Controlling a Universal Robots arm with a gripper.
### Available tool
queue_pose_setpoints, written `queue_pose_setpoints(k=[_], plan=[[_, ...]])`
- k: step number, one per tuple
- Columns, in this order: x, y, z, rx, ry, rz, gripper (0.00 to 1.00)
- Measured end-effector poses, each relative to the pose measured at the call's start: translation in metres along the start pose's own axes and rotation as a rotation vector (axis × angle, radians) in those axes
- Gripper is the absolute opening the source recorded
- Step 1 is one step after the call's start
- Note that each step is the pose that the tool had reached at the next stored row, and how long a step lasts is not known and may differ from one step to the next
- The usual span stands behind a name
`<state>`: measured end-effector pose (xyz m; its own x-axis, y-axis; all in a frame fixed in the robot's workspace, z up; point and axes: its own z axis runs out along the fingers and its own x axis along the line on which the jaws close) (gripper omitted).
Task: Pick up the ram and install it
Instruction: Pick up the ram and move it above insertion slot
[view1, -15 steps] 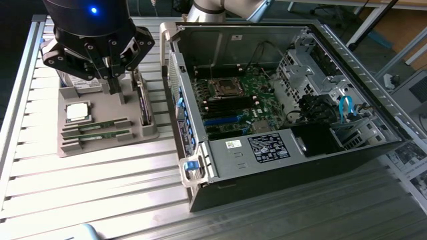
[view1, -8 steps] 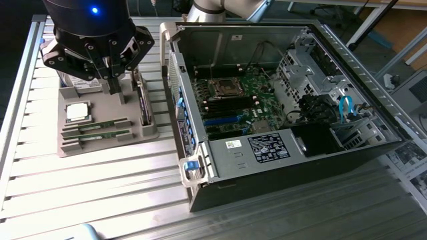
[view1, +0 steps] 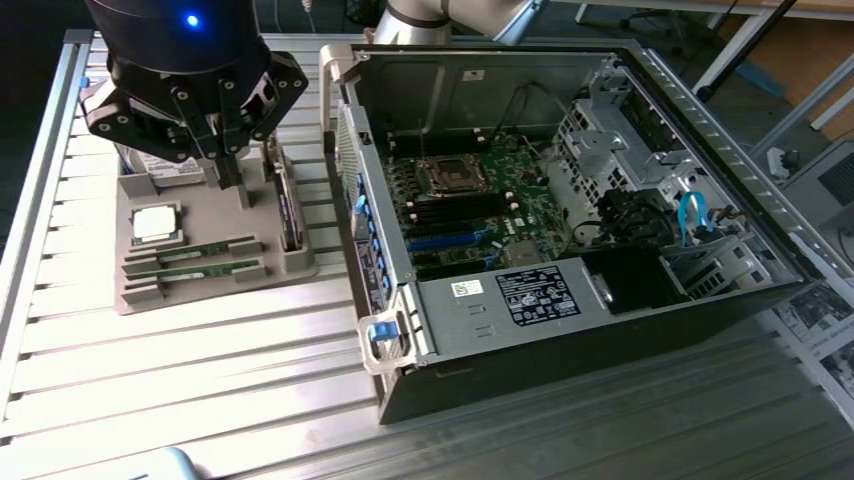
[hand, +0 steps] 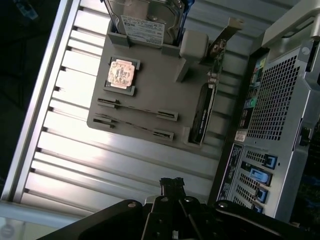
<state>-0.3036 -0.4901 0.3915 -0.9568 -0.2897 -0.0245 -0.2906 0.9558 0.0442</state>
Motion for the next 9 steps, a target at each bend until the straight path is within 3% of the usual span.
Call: queue_pose_setpoints(k=[9], plan=[[0.0,0.0,0.0001,-0.0009,0.0016,-0.036,0.11]])
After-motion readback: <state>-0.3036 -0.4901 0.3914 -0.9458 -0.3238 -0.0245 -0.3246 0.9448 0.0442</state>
